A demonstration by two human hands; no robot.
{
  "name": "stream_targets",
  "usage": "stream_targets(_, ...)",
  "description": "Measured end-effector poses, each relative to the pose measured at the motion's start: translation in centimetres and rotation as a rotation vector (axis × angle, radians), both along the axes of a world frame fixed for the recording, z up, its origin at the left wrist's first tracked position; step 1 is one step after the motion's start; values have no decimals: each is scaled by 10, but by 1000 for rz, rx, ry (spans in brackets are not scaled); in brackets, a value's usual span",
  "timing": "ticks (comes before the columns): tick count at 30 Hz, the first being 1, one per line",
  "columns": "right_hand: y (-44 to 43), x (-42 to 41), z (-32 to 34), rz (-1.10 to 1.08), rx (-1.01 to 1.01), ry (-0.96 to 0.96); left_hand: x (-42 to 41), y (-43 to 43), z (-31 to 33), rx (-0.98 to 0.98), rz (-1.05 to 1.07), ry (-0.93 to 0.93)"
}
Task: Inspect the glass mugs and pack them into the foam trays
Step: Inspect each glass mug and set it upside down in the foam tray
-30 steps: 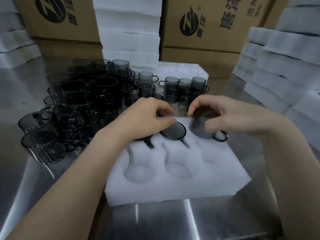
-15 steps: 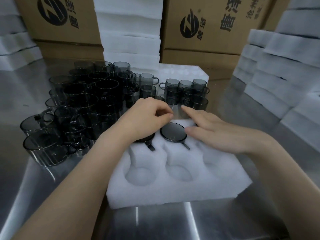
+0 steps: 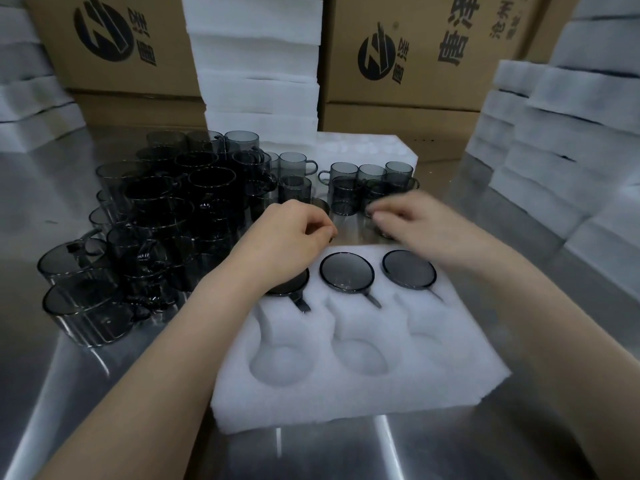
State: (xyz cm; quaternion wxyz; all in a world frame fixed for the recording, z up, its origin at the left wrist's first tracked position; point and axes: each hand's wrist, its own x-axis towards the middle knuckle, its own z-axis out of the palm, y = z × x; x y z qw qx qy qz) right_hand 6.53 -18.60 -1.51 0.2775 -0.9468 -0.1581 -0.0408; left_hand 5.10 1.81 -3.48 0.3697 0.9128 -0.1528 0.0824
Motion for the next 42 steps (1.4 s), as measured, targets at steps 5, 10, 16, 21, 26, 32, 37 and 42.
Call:
stream_targets(5,-14,47,-13,-369,-220,12,0,0,1,20,-5,-4)
stream_targets(10,-18,51,-23,-357,-7,-27,0,0,1,10,-14,-14)
stream_targets(16,-3,30,0,-255,297,-54,0,0,0,-90,-46,-111)
stream_targets(21,27,4,19,-18,600,125,-9,1,3,-277,-58,-274)
stream_targets(26,38,-6,10,54,739,162,-7,1,3,-228,-33,-264)
stream_targets(32,37,-8,-3,184,843,172,-6,1,3,-261,-14,-245)
stream_targets(37,38,-9,-5,183,795,91,-10,2,5,-299,-8,-234)
stream_targets(42,42,-8,-4,96,820,7,-12,-1,6,-228,-38,-296)
